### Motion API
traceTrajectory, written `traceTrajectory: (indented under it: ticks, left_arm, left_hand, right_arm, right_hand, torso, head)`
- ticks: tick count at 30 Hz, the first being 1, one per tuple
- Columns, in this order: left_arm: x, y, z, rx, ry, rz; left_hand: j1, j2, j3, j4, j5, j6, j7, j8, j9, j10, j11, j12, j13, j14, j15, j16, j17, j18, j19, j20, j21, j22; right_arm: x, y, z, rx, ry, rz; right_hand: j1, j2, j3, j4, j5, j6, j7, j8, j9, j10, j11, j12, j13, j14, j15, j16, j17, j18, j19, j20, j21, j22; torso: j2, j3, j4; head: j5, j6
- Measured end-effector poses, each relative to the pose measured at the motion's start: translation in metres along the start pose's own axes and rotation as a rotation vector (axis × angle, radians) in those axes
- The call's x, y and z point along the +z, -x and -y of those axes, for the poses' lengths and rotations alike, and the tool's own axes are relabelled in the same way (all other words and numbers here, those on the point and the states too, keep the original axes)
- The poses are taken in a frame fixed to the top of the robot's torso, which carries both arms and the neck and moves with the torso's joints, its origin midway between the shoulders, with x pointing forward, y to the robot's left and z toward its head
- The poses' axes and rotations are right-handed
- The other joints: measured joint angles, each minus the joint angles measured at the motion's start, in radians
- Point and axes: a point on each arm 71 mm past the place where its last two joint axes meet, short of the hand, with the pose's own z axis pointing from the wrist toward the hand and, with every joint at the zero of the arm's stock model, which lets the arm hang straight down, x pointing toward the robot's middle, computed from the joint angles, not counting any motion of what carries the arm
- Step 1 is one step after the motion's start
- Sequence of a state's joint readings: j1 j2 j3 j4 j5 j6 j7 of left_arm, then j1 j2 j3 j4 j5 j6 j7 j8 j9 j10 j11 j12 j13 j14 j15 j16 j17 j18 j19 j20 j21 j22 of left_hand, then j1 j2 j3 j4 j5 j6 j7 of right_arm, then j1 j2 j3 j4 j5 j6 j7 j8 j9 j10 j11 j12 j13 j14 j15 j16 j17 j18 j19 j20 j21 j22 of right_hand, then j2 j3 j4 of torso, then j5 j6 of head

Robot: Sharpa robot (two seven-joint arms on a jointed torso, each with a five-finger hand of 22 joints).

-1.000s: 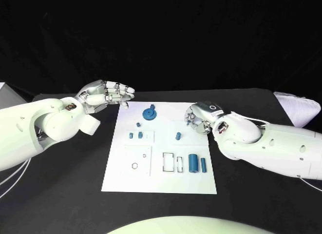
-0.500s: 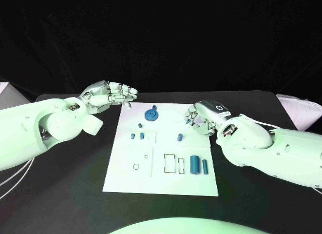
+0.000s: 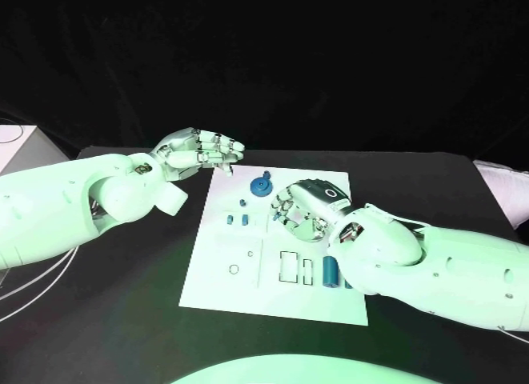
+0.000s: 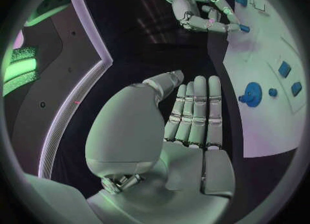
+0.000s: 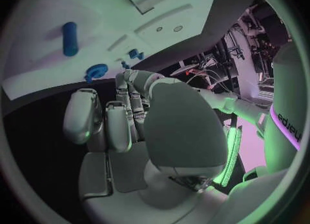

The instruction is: Assemble the parts on the task board

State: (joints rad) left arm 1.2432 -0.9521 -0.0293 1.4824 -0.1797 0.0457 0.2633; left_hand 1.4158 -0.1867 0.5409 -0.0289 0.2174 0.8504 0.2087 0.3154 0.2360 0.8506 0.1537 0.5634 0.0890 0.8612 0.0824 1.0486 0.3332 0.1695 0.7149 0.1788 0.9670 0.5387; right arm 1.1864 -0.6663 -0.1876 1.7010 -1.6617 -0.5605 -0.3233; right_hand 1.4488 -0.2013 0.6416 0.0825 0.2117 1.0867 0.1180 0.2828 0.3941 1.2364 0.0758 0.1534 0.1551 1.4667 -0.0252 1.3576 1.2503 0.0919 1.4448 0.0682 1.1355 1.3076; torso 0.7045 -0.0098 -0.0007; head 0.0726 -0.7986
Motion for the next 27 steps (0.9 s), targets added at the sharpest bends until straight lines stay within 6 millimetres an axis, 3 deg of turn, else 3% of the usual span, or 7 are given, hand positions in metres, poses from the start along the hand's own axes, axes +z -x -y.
traceTrajectory:
  ticks: [7,16,27]
  left_arm:
    - [0.004,-0.004,0.000,-0.006,-0.005,-0.009]
    - [0.006,-0.008,0.000,-0.011,-0.007,-0.017]
    - [0.009,-0.011,0.000,-0.014,-0.009,-0.024]
  left_hand:
    - [0.000,0.000,0.000,0.000,0.000,0.000,0.000,0.000,0.000,0.000,0.000,0.000,0.000,0.000,0.000,0.000,0.000,0.000,0.000,0.000,0.000,0.000]
    - [0.000,0.000,0.000,0.000,0.000,0.000,0.000,0.000,0.000,0.000,0.000,0.000,0.000,-0.004,0.004,0.000,0.000,0.000,0.000,0.000,0.000,0.000]
    - [0.000,0.000,0.000,0.000,0.000,0.000,0.000,0.000,0.000,0.000,0.000,0.000,0.000,-0.004,0.004,0.000,0.000,0.000,0.000,0.000,0.000,-0.001]
  right_arm:
    - [0.008,-0.023,-0.016,0.013,0.034,-0.048]
    - [0.011,-0.041,-0.027,0.013,0.055,-0.101]
    - [0.012,-0.052,-0.034,0.000,0.069,-0.144]
  right_hand:
    - [0.000,0.000,0.000,0.000,0.000,0.000,0.000,0.000,0.000,0.002,-0.002,-0.001,-0.001,0.000,0.000,-0.004,-0.004,0.000,0.000,0.000,0.000,0.000]
    - [0.000,0.000,0.003,-0.003,-0.001,0.000,0.000,0.000,0.000,0.005,-0.001,-0.001,-0.001,0.000,0.000,-0.004,-0.006,0.000,0.000,0.000,0.000,0.000]
    - [0.000,0.000,0.003,-0.003,-0.001,0.000,0.000,-0.001,0.000,0.005,-0.001,-0.002,-0.002,0.000,0.000,-0.004,-0.008,0.000,0.000,0.000,0.000,0.001]
  torso:
    - [0.000,-0.0017,0.0014]
    - [0.001,-0.0006,0.0006]
    - [0.001,0.0001,-0.0006]
  head:
    - [0.030,-0.013]
    - [0.060,-0.030]
    - [0.086,-0.049]
